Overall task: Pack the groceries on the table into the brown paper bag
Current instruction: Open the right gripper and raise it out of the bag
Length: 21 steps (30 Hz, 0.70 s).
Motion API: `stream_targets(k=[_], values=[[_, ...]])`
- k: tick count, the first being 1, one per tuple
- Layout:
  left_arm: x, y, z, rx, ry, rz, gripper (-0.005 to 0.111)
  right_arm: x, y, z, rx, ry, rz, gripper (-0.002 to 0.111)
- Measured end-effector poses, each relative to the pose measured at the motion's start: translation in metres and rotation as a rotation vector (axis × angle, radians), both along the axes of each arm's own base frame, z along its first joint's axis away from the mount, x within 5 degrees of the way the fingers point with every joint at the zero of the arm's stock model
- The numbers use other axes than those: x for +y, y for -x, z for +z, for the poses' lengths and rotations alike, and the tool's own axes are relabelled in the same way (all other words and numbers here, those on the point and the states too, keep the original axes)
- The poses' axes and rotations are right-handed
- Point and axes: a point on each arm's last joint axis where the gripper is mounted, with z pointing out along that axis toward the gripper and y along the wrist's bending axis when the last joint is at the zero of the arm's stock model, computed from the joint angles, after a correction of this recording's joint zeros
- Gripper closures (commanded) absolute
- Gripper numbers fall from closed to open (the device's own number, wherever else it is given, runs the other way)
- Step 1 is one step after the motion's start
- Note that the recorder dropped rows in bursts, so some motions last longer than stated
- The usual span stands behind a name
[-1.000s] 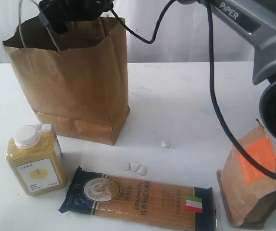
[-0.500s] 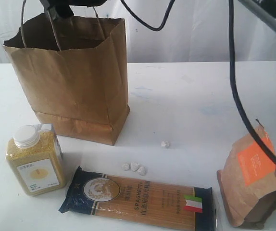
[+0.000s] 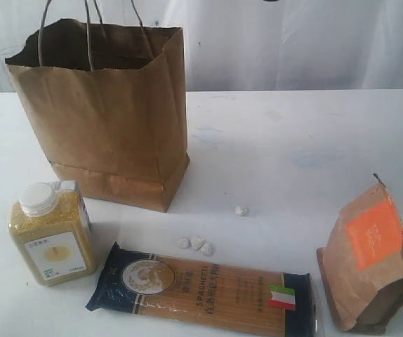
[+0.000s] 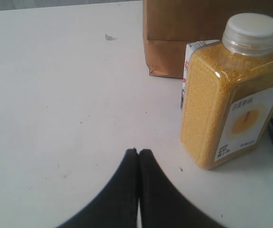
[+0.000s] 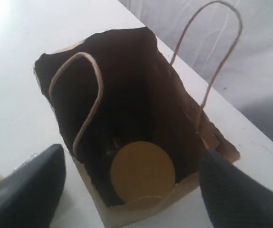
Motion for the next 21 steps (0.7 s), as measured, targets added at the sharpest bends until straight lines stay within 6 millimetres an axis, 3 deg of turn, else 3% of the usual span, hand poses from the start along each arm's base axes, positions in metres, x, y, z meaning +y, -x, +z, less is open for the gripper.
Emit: stream_targets(k=[10, 21], values=[[0.000, 0.000, 0.000, 0.000, 0.000, 0.000, 0.107, -0.029, 0.021, 0.030, -0.042, 0.026, -0.094, 0.038], [0.000, 0.000, 0.000, 0.000, 0.000, 0.000, 0.107, -0.060, 0.047, 0.041, -0.073, 0.091, -0.155, 0.038]])
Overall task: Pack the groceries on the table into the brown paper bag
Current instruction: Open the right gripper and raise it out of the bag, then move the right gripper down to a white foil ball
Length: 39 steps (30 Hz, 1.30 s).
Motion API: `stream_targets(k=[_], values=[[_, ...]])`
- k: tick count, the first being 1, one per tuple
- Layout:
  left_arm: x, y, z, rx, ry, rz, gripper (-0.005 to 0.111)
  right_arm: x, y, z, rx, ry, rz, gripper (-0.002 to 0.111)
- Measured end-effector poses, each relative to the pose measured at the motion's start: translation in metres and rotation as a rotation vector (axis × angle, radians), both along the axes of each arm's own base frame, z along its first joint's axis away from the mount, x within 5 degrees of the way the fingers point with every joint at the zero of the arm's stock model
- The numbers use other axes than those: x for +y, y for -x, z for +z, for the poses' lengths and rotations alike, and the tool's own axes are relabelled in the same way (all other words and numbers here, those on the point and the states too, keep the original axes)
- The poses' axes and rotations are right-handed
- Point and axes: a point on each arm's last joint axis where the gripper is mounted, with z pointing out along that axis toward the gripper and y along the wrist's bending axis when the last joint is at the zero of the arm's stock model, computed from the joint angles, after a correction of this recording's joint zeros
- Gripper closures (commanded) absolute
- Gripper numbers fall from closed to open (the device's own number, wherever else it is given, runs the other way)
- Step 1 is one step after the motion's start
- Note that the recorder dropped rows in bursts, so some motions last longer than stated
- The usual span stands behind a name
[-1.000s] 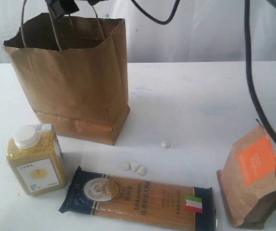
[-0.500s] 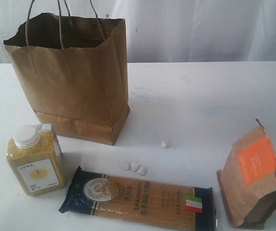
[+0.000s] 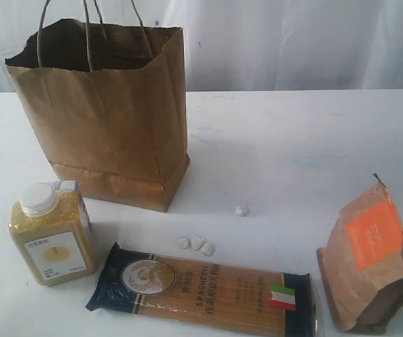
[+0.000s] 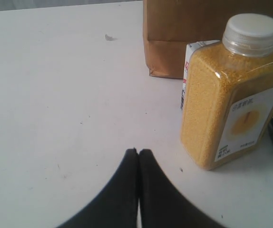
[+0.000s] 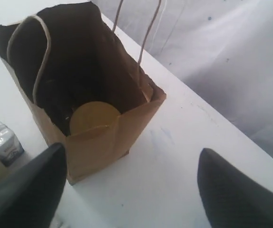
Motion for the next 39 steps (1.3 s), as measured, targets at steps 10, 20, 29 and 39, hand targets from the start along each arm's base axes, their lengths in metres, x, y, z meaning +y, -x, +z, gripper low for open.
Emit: stream_targets(k=[10, 20, 29, 39], values=[[0.000, 0.000, 0.000, -0.002, 0.000, 0.001, 0.107, -0.048, 0.037, -0.008, 0.002, 0.087, -0.154, 0.038], [0.000, 0.000, 0.000, -0.004, 0.000, 0.001, 0.107, -0.053, 0.044, -0.138, 0.234, 0.276, -0.150, 0.062], [0.000, 0.000, 0.000, -0.004, 0.000, 0.001, 0.107, -0.056, 0.060, -0.186, 0.138, 0.125, -0.083, 0.062], [0.000, 0.000, 0.000, -0.004, 0.000, 0.001, 0.107, -0.060, 0.070, -0.182, 0.091, -0.103, -0.151, 0.062]])
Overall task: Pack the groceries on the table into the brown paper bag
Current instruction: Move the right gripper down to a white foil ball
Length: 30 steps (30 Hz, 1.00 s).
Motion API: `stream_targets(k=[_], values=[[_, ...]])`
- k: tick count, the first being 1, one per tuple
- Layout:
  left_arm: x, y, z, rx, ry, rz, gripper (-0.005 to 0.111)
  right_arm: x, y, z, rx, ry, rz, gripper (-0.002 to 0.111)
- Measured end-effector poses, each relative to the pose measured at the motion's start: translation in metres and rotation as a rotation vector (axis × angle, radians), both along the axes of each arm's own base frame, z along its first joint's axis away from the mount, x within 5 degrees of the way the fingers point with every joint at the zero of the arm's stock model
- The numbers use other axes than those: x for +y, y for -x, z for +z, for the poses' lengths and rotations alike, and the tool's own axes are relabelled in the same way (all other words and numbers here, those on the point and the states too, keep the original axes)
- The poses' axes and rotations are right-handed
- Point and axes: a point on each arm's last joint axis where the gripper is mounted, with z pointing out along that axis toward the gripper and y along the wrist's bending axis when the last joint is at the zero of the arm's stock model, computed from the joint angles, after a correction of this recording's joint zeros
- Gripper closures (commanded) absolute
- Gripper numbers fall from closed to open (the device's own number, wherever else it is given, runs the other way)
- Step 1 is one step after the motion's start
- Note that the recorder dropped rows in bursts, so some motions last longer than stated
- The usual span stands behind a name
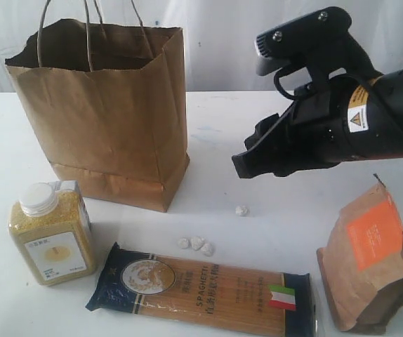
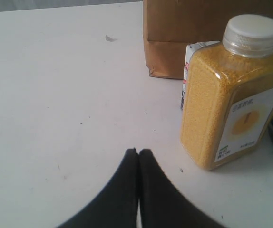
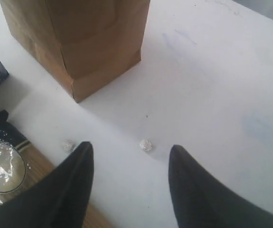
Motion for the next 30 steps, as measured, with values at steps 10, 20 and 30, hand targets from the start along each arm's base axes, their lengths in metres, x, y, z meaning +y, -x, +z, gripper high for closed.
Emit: stream_targets(k=[10, 20, 30], values=[[0.000, 0.000, 0.000, 0.000, 0.000, 0.000, 0.107, -0.006, -0.032, -0.024, 0.068, 0.015, -0.101, 0.062], [0.000, 0.000, 0.000, 0.000, 0.000, 0.000, 0.107, 0.012, -0.099, -0.075, 0.328, 0.185, -0.065, 0.062], [0.000, 0.000, 0.000, 0.000, 0.000, 0.000, 0.107, 0.022, -0.118, -0.110, 0.401, 0.271, -0.016, 0.062]])
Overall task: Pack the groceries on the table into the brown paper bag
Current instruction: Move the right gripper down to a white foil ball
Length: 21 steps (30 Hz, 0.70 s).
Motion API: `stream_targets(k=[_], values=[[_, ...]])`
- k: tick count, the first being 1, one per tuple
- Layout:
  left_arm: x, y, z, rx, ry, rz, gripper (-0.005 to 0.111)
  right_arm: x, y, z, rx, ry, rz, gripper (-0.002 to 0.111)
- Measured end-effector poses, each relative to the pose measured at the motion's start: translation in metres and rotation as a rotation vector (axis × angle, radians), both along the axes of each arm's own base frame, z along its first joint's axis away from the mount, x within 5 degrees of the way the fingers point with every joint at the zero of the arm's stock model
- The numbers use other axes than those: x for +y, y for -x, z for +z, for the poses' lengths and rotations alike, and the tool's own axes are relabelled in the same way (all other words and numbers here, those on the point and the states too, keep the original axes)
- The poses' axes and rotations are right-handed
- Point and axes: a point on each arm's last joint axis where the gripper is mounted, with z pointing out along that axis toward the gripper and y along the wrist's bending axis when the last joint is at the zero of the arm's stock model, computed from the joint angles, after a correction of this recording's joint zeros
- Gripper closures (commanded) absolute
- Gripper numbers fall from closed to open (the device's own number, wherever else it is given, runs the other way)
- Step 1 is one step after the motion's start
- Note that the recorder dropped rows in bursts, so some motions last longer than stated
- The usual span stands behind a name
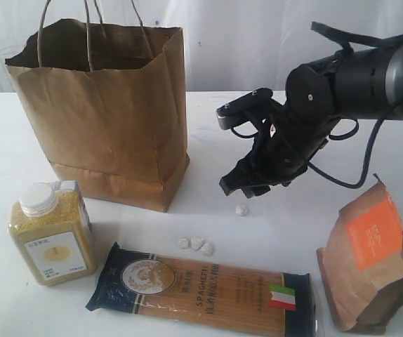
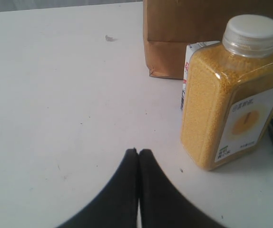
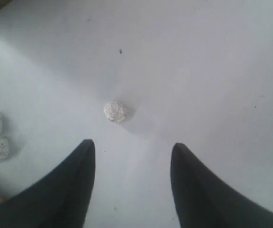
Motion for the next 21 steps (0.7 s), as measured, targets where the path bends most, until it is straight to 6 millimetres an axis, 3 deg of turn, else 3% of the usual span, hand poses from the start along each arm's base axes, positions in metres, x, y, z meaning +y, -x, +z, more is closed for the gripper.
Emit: stream_targets(k=[21], values=[[0.001, 0.000, 0.000, -0.007, -0.054, -0.012, 0.107, 0.022, -0.009, -0.042, 0.041, 0.046, 0.092, 0.062]])
